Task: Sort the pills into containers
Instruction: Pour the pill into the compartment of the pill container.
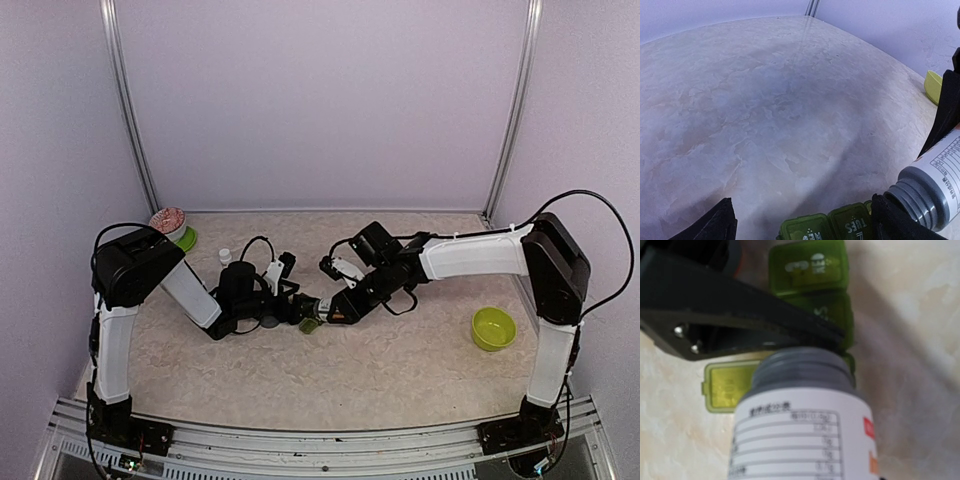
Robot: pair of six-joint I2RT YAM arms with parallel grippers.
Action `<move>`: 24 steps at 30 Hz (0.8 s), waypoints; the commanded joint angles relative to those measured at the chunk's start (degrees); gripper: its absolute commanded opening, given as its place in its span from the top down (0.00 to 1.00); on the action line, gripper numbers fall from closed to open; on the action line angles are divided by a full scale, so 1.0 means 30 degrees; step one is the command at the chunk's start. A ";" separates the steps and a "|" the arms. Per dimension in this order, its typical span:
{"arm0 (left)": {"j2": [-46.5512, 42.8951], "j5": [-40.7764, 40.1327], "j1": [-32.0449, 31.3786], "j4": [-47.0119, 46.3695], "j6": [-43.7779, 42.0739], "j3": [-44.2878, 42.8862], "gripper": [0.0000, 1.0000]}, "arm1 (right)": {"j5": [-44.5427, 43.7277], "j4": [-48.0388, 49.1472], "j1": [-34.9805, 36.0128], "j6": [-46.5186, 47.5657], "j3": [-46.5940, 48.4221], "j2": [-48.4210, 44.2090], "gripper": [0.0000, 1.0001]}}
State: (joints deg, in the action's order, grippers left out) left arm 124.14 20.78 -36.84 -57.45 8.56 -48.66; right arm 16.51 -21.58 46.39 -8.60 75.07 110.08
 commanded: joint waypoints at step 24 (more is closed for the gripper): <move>0.0134 0.0123 -0.0004 0.0950 0.0224 0.0394 0.10 | 0.0780 0.1296 0.0180 -0.0002 -0.0288 -0.0336 0.78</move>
State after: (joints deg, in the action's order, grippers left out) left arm 124.14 20.78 -36.84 -57.45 8.56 -48.66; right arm 17.76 -20.34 46.39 -8.58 75.02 110.37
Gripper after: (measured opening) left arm 0.902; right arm 0.518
